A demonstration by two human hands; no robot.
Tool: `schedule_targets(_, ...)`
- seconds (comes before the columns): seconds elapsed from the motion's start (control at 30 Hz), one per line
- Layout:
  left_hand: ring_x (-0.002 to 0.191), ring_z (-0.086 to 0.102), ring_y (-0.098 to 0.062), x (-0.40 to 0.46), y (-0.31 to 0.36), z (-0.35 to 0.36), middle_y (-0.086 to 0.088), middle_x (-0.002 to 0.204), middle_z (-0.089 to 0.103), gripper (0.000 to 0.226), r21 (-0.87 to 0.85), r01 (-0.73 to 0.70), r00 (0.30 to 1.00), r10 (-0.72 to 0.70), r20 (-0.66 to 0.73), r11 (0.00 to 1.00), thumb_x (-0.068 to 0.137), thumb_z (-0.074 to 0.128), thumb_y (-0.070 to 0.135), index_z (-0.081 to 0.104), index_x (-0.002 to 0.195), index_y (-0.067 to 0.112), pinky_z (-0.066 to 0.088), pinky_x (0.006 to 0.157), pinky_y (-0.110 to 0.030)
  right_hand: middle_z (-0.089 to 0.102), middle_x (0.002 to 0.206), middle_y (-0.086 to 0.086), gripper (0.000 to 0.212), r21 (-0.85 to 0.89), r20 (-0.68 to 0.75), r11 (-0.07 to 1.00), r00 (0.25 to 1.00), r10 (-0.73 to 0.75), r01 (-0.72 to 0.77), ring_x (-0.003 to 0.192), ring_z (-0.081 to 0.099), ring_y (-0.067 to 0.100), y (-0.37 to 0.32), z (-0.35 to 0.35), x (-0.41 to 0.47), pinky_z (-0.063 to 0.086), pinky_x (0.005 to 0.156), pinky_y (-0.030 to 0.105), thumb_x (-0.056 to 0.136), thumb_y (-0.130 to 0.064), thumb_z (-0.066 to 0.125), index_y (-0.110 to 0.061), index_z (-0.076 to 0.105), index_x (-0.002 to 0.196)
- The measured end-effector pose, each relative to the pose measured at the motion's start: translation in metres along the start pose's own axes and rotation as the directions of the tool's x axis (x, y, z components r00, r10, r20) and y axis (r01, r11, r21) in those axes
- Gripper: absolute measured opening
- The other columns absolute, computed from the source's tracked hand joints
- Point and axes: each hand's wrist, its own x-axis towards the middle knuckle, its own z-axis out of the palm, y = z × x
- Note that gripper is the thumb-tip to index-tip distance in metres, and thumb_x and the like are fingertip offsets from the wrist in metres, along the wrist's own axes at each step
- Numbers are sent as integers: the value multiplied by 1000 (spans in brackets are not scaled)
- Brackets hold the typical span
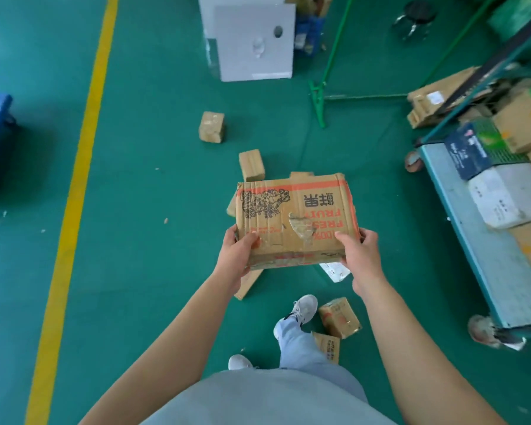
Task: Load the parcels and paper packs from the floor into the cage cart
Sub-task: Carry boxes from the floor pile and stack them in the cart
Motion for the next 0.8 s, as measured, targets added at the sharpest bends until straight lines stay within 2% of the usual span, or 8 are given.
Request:
schedule_targets(0.1, 102, 65, -19, 5, 32, 59, 7, 113, 66, 29, 89, -55, 997, 50, 53, 994, 101, 60, 33, 47, 127, 38, 52, 95, -44, 58, 122, 2, 44, 97, -60, 995, 998, 21, -15, 109, 61, 17, -20, -43, 26, 53, 98, 46, 95, -26, 68, -18, 41, 128)
schedule_targets(0.17, 100, 64, -19, 9, 49, 90, 8, 112, 66, 27, 128, -82, 994, 72, 80, 988, 102, 60, 33, 45, 122, 41, 52, 94, -45, 58, 119, 0, 44, 125, -89, 992, 996, 30, -19, 104, 61, 13, -33, -66, 40, 53, 95, 43, 96, -25, 67, -17, 40, 129)
schedule_targets(0.27, 98, 64, -14, 16, 74, 147, 8, 113, 65, 33, 167, -128, 986, 107, 126, 978, 102, 60, 31, 44, 131, 37, 53, 81, -37, 57, 112, -4, 41, 166, -126, 986, 992, 29, -8, 98, 59, 8, -57, -108, 64, 53, 90, 40, 97, -24, 66, -17, 39, 128)
schedule_targets(0.33, 95, 62, -11, 19, 88, 183, 12, 110, 63, 33, 184, -162, 979, 135, 153, 969, 103, 60, 31, 42, 130, 36, 51, 74, -33, 57, 112, -4, 40, 188, -155, 982, 988, 18, 11, 98, 59, 9, -72, -134, 81, 53, 91, 40, 98, -24, 66, -19, 39, 127)
schedule_targets(0.47, 93, 63, -10, 27, 114, 257, 12, 111, 62, 32, 243, -223, 957, 165, 238, 944, 102, 61, 31, 39, 124, 39, 50, 75, -32, 55, 109, -8, 38, 256, -241, 965, 970, 16, 48, 98, 58, 8, -94, -188, 114, 53, 95, 42, 97, -26, 66, -20, 40, 125)
schedule_targets(0.6, 98, 63, -12, 34, 134, 319, 8, 118, 62, 34, 305, -313, 920, 207, 333, 899, 101, 61, 34, 40, 127, 38, 46, 71, -30, 56, 113, -8, 38, 311, -304, 948, 952, 36, 63, 102, 59, 10, -99, -232, 134, 54, 97, 43, 98, -28, 66, -22, 40, 125)
schedule_targets(0.7, 105, 63, -17, 43, 146, 358, 6, 122, 62, 49, 359, -359, 895, 209, 394, 861, 96, 65, 41, 41, 138, 35, 49, 78, -35, 58, 116, -8, 39, 359, -337, 932, 939, 71, 59, 107, 59, 11, -98, -255, 148, 52, 101, 47, 98, -31, 64, -23, 41, 128)
schedule_targets(0.8, 115, 63, -22, 55, 158, 397, 3, 133, 58, 65, 426, -420, 865, 211, 455, 801, 74, 68, 59, 44, 132, 41, 51, 101, -46, 60, 118, -12, 44, 405, -378, 912, 921, 98, 69, 110, 60, 11, -99, -276, 162, 50, 106, 50, 99, -32, 63, -23, 44, 137)
